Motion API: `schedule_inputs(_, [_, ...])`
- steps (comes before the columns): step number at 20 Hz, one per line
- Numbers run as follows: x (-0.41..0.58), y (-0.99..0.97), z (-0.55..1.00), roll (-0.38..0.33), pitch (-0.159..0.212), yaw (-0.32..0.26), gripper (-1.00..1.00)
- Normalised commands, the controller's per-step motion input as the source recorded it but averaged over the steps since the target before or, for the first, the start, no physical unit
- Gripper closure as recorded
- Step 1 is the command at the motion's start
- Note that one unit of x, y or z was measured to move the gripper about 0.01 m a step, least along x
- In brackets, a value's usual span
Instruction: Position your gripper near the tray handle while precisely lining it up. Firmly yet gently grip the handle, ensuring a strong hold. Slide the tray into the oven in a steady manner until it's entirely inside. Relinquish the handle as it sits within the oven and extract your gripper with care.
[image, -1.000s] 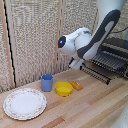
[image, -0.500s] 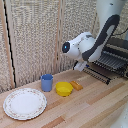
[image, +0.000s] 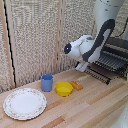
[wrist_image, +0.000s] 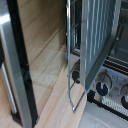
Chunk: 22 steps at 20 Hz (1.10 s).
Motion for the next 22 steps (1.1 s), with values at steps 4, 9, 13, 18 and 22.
schedule_inputs(4, [0.004,-0.51,-0.07,-0.055,0.000,0.007,-1.00])
schedule_inputs(9, [0.000,-0.42,-0.11,-0.043,0.000,0.002,1.00])
schedule_inputs(13, [0.000,-0.29,-0.08,-0.029,0.000,0.000,1.00])
schedule_inputs(18, [0.000,-0.22,-0.02,-0.025,0.000,0.000,1.00])
schedule_inputs(22, [-0.029,-0.12,-0.01,-0.065,-0.001,0.000,1.00])
